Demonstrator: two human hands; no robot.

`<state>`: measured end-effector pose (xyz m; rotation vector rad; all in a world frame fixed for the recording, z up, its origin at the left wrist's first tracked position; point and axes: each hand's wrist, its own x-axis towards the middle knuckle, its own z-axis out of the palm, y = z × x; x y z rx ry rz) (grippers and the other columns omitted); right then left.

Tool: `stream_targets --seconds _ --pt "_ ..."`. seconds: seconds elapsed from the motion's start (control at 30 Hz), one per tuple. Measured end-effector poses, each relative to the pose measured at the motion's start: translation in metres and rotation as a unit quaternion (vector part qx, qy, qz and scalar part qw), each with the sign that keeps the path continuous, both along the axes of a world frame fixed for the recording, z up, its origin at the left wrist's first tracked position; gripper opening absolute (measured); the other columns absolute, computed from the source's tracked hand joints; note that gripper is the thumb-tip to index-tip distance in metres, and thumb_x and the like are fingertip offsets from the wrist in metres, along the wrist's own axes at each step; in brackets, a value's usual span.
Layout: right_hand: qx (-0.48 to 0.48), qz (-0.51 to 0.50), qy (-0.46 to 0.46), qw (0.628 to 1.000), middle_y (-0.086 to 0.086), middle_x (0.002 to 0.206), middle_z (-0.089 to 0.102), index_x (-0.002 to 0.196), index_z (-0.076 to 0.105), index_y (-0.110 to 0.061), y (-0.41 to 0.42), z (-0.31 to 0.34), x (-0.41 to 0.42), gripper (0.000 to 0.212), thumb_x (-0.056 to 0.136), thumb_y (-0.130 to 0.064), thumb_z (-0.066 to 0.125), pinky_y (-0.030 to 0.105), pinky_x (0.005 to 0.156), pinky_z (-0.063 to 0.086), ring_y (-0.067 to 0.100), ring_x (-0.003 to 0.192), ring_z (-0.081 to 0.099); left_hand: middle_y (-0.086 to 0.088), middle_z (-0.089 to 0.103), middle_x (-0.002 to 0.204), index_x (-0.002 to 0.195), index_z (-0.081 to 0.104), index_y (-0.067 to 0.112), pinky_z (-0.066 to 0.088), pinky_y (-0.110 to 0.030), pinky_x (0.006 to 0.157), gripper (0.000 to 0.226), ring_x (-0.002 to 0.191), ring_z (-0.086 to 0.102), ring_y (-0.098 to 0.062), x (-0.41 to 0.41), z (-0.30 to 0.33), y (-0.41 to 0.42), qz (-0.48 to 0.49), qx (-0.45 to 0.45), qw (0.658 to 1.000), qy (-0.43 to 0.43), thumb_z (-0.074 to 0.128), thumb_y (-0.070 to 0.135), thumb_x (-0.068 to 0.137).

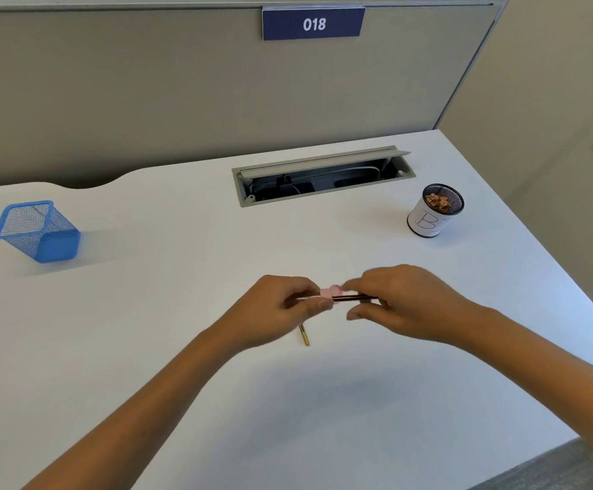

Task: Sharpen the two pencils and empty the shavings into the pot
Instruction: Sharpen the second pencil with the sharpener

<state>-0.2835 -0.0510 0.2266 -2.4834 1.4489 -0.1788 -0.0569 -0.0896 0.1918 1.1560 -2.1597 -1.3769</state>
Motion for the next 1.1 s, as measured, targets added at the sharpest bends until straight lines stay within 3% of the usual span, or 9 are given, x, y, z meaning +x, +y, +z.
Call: stream_targets --seconds 0.1,0.2,0.27,0.37,0.5,0.6,0.83,1.0,1.1 --pt "-0.139 0.026 0.037 0.989 -0.005 0.078 0.066 0.094 0.068 -0.02 -0.001 0.0 -0.002 0.016 0.088 -0.03 0.056 0.025 0.047 0.039 0.02 0.061 0.059 0.014 0.069 0.076 0.092 0.077 0.03 0.032 -0.021 0.055 0.033 0.059 0.042 -0.009 0.003 0.008 -0.006 -0.015 0.151 0.986 0.062 0.053 0.053 0.09" --pt "-0.17 0.036 0.034 0.984 -0.002 0.072 0.064 0.085 0.069 -0.017 -0.002 -0.003 0.0 0.025 0.092 -0.029 0.048 0.023 0.048 0.032 0.021 0.057 0.054 0.014 0.071 0.085 0.095 0.076 0.022 0.032 -0.014 0.054 0.032 0.056 0.041 -0.006 0.001 0.009 -0.006 -0.049 0.215 0.971 0.093 0.049 0.04 0.098" --pt "-0.135 0.02 0.027 0.99 -0.005 0.067 0.061 0.082 0.068 -0.019 0.0 -0.006 0.002 0.03 0.092 -0.034 0.044 0.023 0.049 0.029 0.02 0.053 0.052 0.016 0.061 0.067 0.09 0.073 0.024 0.034 -0.017 0.057 0.029 0.059 0.045 -0.006 0.0 0.006 -0.005 -0.03 0.165 0.985 0.047 0.053 0.044 0.095" --pt "-0.065 -0.02 0.006 0.998 -0.011 0.062 0.051 0.08 0.066 -0.021 0.003 -0.01 0.003 0.036 0.09 -0.041 0.038 0.026 0.045 0.036 0.017 0.053 0.049 0.008 0.059 0.073 0.091 0.069 0.027 0.037 -0.025 0.062 0.022 0.065 0.046 -0.006 0.002 -0.007 -0.001 -0.019 0.008 1.0 -0.011 0.059 0.047 0.091" --pt "0.108 -0.086 -0.041 0.99 -0.011 0.062 0.055 0.079 0.067 -0.021 0.004 -0.011 0.004 0.031 0.096 -0.037 0.046 0.033 0.056 0.043 0.011 0.057 0.05 0.018 0.057 0.077 0.101 0.065 0.029 0.041 -0.024 0.066 0.025 0.074 0.048 -0.005 0.003 -0.016 0.002 -0.045 -0.199 0.978 -0.046 0.057 0.049 0.089" --pt "0.216 -0.151 -0.099 0.96 -0.007 0.051 0.052 0.07 0.062 -0.024 0.006 -0.008 -0.001 0.035 0.097 -0.037 0.044 0.019 0.05 0.036 0.004 0.046 0.046 0.014 0.064 0.085 0.104 0.066 0.026 0.044 -0.028 0.069 0.025 0.075 0.052 -0.011 0.011 -0.023 -0.004 -0.041 -0.255 0.965 -0.033 0.056 0.044 0.09" --pt "0.238 -0.171 -0.146 0.945 -0.01 0.05 0.058 0.075 0.065 -0.027 0.012 -0.004 -0.014 0.029 0.097 -0.034 0.047 0.021 0.052 0.037 0.005 0.046 0.043 0.012 0.063 0.082 0.103 0.068 0.025 0.042 -0.02 0.069 0.017 0.08 0.056 -0.015 0.021 -0.027 -0.002 0.029 -0.141 0.989 0.022 0.065 0.036 0.089" --pt "0.129 -0.14 -0.142 0.971 -0.008 0.062 0.063 0.082 0.068 -0.027 0.012 -0.002 -0.015 0.012 0.09 -0.032 0.061 0.025 0.054 0.043 0.01 0.058 0.055 0.0 0.065 0.081 0.095 0.07 0.026 0.042 -0.026 0.067 0.023 0.074 0.055 -0.018 0.015 -0.02 0.005 0.036 -0.05 0.997 0.055 0.061 0.046 0.09" --pt "0.024 -0.089 -0.095 0.991 -0.013 0.066 0.058 0.086 0.067 -0.025 0.013 -0.003 -0.015 0.02 0.088 -0.042 0.057 0.029 0.054 0.044 0.01 0.06 0.051 -0.006 0.064 0.078 0.092 0.072 0.025 0.041 -0.03 0.067 0.026 0.075 0.054 -0.027 0.014 -0.016 0.006 0.04 -0.008 0.997 0.073 0.06 0.048 0.089"
